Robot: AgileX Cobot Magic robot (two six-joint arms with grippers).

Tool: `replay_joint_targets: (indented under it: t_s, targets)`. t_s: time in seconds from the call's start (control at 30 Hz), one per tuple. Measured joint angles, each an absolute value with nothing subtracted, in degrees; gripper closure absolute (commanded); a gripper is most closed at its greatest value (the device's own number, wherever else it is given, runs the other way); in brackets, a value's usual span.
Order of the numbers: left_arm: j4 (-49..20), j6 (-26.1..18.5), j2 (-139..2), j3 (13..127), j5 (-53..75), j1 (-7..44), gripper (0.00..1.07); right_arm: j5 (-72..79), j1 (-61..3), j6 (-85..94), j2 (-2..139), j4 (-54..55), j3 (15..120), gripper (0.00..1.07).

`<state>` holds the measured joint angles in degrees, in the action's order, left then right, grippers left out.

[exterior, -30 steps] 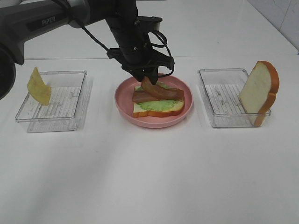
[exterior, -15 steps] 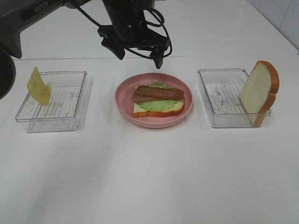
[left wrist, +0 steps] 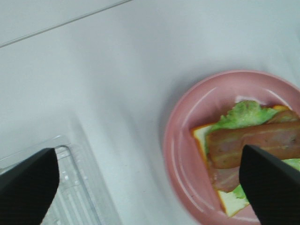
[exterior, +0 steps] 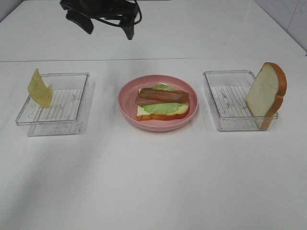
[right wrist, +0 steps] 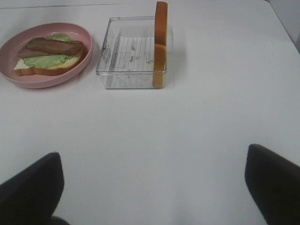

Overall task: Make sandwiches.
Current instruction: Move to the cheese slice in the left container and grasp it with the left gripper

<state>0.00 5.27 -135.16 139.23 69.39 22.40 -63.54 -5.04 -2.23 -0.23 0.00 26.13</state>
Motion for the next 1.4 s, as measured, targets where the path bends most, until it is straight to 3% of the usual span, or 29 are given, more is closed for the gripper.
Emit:
replay_joint_targets:
  t_s: [0.37, 0.83, 1.4]
  targets:
    - [0.5, 1.0, -124.3, 123.0, 69.6, 10.7, 0.04, -63.5, -5.0, -2.2, -0.2, 0.0, 26.1, 0.09]
    - [0.6, -2.1, -125.2, 117.1, 69.7, 3.1, 0.04, -63.5, -5.0, -2.2, -0.2, 0.0, 26.1, 0.09]
    - [0.0, -2.3, -135.2, 117.1, 69.6, 2.8, 0.04, -63.5, -5.0, -2.2, -0.2, 0.0, 26.1, 0.09]
